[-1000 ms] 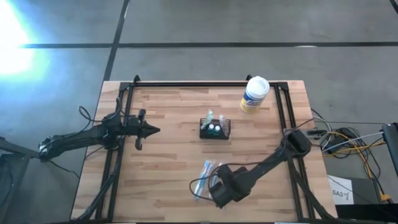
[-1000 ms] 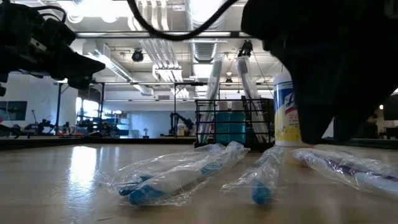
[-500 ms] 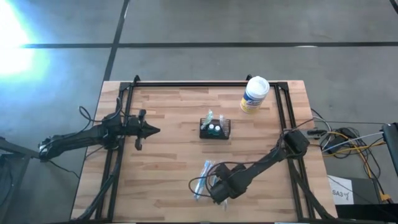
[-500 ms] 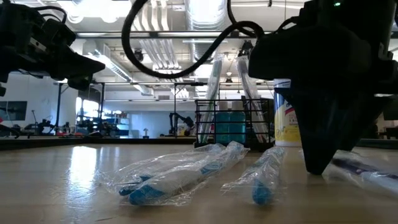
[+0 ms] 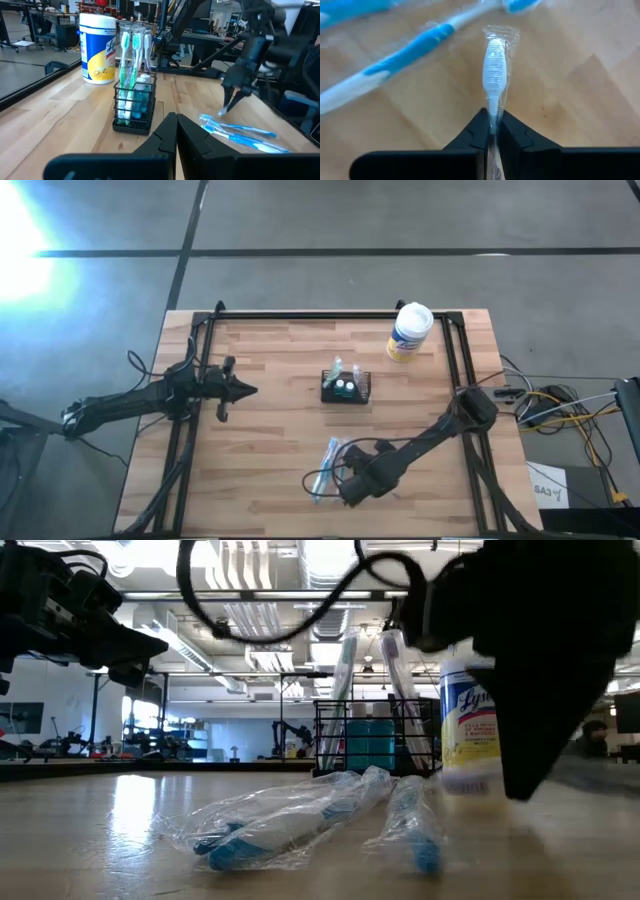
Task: Pick & Place toothbrushing station
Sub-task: Put the violet toothbrush into the wire organizer, then put the left blue toothbrush into the wire organizer
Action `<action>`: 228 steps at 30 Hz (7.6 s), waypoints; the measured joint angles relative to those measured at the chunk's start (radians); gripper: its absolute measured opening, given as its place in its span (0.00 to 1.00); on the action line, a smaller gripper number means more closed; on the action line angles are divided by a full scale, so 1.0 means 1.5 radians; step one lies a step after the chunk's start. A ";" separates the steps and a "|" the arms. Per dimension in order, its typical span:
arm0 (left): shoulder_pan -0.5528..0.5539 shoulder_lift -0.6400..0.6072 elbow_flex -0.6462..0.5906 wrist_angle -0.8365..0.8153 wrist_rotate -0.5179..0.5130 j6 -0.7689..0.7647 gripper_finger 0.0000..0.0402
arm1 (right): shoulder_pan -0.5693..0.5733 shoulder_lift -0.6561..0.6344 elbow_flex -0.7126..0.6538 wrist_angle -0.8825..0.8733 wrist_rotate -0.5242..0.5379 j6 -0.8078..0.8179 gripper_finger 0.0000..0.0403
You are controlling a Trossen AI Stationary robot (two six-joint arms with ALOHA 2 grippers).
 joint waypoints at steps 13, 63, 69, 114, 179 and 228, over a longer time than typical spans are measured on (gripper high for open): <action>0.000 0.000 0.000 0.000 -0.001 0.001 0.02 | 0.072 -0.226 -0.021 0.160 0.366 -0.428 0.04; 0.000 0.000 0.000 0.002 -0.064 0.068 0.02 | -0.101 -1.163 -1.018 1.056 0.078 -1.010 0.03; 0.000 0.000 0.000 0.002 -0.064 0.067 0.02 | -0.100 -1.190 -1.018 1.021 0.081 -1.035 0.03; 0.000 0.000 0.000 0.003 -0.112 0.014 0.02 | -0.289 -0.818 -0.800 1.223 0.023 -1.017 0.03; 0.000 0.005 -0.003 -0.017 -0.109 -0.004 0.02 | -0.271 -0.244 -0.874 1.676 0.285 -0.909 0.28; 0.000 0.007 -0.003 -0.036 -0.107 -0.040 0.02 | -0.359 -1.167 -1.008 0.913 -0.068 -0.840 0.02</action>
